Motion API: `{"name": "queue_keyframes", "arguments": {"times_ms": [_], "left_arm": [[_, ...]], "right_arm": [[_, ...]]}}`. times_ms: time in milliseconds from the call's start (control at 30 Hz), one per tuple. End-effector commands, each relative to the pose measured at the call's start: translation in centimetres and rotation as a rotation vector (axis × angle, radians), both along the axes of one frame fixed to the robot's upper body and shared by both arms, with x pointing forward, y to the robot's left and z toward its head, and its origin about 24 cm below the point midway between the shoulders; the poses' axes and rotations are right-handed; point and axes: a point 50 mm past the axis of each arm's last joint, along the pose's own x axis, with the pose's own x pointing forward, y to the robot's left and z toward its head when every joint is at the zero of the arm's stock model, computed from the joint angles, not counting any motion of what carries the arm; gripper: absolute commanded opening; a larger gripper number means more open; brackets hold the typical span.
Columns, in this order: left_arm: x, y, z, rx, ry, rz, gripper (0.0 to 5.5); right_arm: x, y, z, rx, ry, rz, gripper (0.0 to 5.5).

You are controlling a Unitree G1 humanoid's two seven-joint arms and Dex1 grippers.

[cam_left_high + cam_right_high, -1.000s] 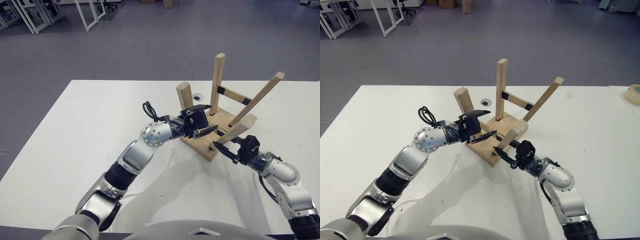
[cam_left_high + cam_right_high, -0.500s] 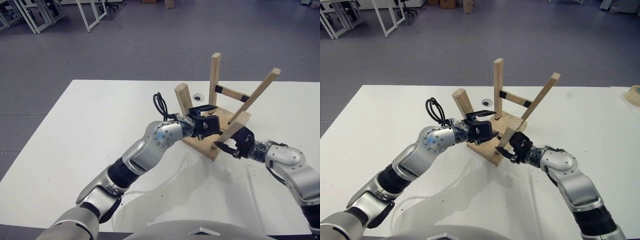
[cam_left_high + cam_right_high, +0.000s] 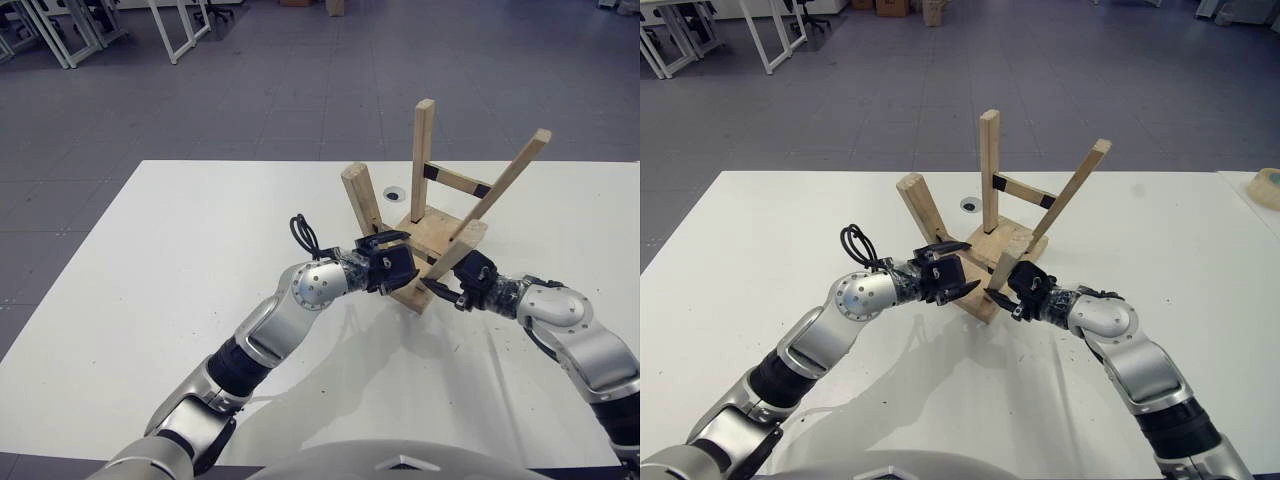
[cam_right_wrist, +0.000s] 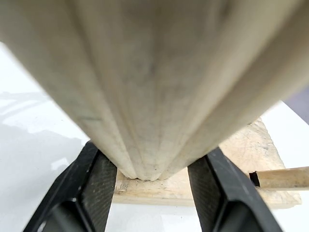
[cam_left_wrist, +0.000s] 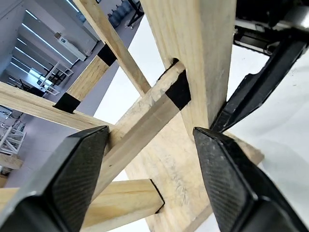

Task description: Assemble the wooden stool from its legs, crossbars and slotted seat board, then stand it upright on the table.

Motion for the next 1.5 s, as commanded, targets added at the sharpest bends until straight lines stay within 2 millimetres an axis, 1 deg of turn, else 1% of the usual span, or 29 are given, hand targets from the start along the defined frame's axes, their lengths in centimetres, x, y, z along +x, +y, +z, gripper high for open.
{"name": "queue_keyframes", "arguments": {"times_ms": [33, 100, 133, 233, 267, 300, 367, 433, 500, 667, 733, 800, 867, 900, 967, 1000, 1033, 1067, 1100, 1167, 1200, 1267, 1333, 1400, 1467, 1500], "left_arm": [[0.6, 1.7, 7.0, -0.31, -0.292, 0.063, 3.22], [-0.1, 2.7, 9.1, -0.393, -0.416, 0.057, 3.22], [-0.4, 3.3, 10.1, -0.431, -0.467, 0.072, 3.22], [-0.3, 5.4, 12.6, -0.511, -0.632, 0.197, 3.22], [0.1, 6.2, 12.9, -0.52, -0.656, 0.253, 3.22], [0.5, 6.9, 12.7, -0.51, -0.66, 0.292, 3.22], [1.0, 7.5, 12.0, -0.494, -0.631, 0.326, 3.22], [1.2, 8.0, 11.4, -0.483, -0.61, 0.347, 3.22], [1.5, 8.8, 11.2, -0.478, -0.607, 0.386, 3.22], [2.4, 9.8, 11.4, -0.478, -0.595, 0.423, 3.22], [2.4, 10.2, 11.5, -0.479, -0.577, 0.411, 3.22], [2.4, 10.4, 11.6, -0.488, -0.547, 0.38, 3.22], [2.5, 10.8, 11.9, -0.52, -0.505, 0.344, 3.22], [2.4, 11.0, 12.2, -0.553, -0.48, 0.322, 3.22], [2.2, 11.2, 13.1, -0.613, -0.407, 0.232, 3.22], [2.0, 11.2, 13.5, -0.662, -0.328, 0.172, 3.22], [1.6, 11.3, 13.4, -0.703, -0.211, 0.1, 3.22], [1.1, 11.3, 13.2, -0.71, -0.114, 0.032, 3.22], [0.4, 11.4, 12.6, -0.69, -0.011, -0.03, 3.22], [-1.0, 11.6, 11.5, -0.619, 0.129, -0.107, 3.22], [-1.8, 11.6, 10.9, -0.606, 0.209, -0.148, 3.22], [-2.7, 11.4, 10.2, -0.595, 0.319, -0.204, 3.22], [-2.9, 11.0, 9.5, -0.595, 0.379, -0.23, 3.22], [-2.9, 10.2, 8.5, -0.588, 0.443, -0.256, 3.22], [-2.8, 9.4, 7.4, -0.577, 0.496, -0.274, 3.22], [-2.7, 9.2, 7.0, -0.574, 0.512, -0.275, 3.22]], "right_arm": [[-0.7, -1.4, -2.6, -0.11, 0.133, -0.129, 2.03], [-0.1, -0.5, -0.8, -0.019, 0.103, -0.127, 2.03], [0.1, -0.1, 0.1, 0.015, 0.093, -0.114, 2.43], [0.5, 1.2, 2.5, 0.085, 0.047, -0.086, 3.02], [0.3, 1.8, 3.2, 0.096, 0.043, -0.064, 3.26], [0.0, 2.5, 3.8, 0.108, 0.039, -0.032, 3.45], [-0.6, 3.4, 5.0, 0.125, 0.034, 0.02, 3.62], [-1.1, 3.9, 6.2, 0.154, 0.036, 0.076, 3.62], [-1.7, 5.1, 7.3, 0.246, 0.087, 0.177, 3.62], [-0.9, 7.6, 9.6, 0.444, 0.17, 0.275, 3.62], [-0.4, 7.7, 10.3, 0.435, 0.161, 0.282, 3.62], [-0.1, 6.9, 11.3, 0.411, 0.129, 0.26, 3.62], [-0.6, 6.3, 12.6, 0.412, 0.1, 0.255, 3.62], [-0.8, 6.2, 13.4, 0.424, 0.08, 0.265, 3.62], [-0.5, 6.1, 16.0, 0.465, 0.003, 0.279, 3.62], [-0.2, 5.7, 17.6, 0.486, -0.037, 0.278, 3.62], [0.3, 4.9, 19.0, 0.507, -0.07, 0.266, 3.62], [0.8, 4.1, 20.0, 0.517, -0.089, 0.251, 3.62], [1.3, 2.7, 20.4, 0.5, -0.102, 0.225, 3.62], [2.5, -0.4, 20.2, 0.438, -0.107, 0.159, 3.62], [3.2, -2.3, 20.0, 0.406, -0.104, 0.124, 3.62], [4.3, -5.2, 19.7, 0.376, -0.105, 0.078, 3.62], [5.0, -7.6, 19.7, 0.372, -0.114, 0.038, 3.62], [5.8, -10.0, 19.5, 0.364, -0.125, -0.025, 3.62], [6.3, -11.8, 19.0, 0.336, -0.123, -0.071, 3.62], [6.4, -12.3, 18.8, 0.327, -0.117, -0.076, 3.62]]}}
